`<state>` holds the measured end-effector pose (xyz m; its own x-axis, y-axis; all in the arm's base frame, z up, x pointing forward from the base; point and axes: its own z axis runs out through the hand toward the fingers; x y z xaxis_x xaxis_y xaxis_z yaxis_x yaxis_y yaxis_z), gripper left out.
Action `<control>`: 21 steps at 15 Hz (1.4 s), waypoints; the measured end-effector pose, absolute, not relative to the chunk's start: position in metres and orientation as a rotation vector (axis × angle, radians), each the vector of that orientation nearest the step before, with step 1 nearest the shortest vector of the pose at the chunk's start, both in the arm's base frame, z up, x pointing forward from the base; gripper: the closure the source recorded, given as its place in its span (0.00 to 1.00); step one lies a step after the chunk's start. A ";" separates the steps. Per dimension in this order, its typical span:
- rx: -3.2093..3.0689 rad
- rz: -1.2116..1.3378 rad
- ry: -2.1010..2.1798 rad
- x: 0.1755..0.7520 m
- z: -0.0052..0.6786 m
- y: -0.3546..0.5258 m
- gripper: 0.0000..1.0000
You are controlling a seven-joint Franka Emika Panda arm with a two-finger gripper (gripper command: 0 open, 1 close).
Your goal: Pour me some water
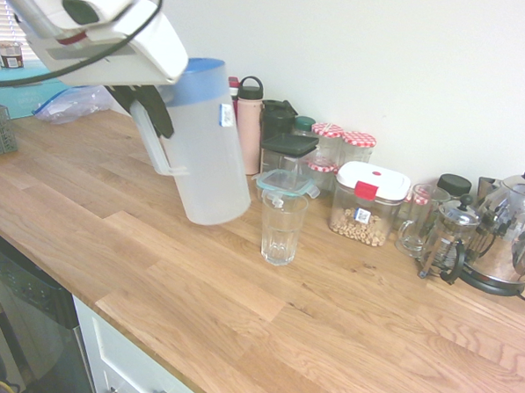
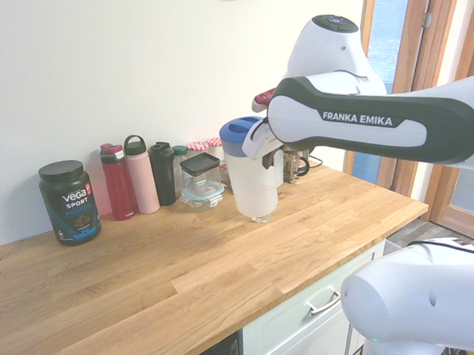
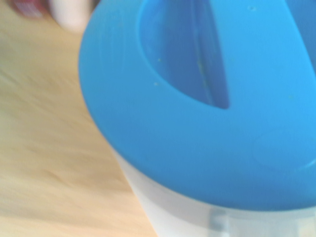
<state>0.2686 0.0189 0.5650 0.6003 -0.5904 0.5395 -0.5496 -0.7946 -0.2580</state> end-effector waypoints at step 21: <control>-2.711 -0.675 0.890 0.419 0.475 0.207 1.00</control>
<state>0.4188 0.2071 0.4748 0.7127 -0.6032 0.3580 -0.5075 -0.7958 -0.3304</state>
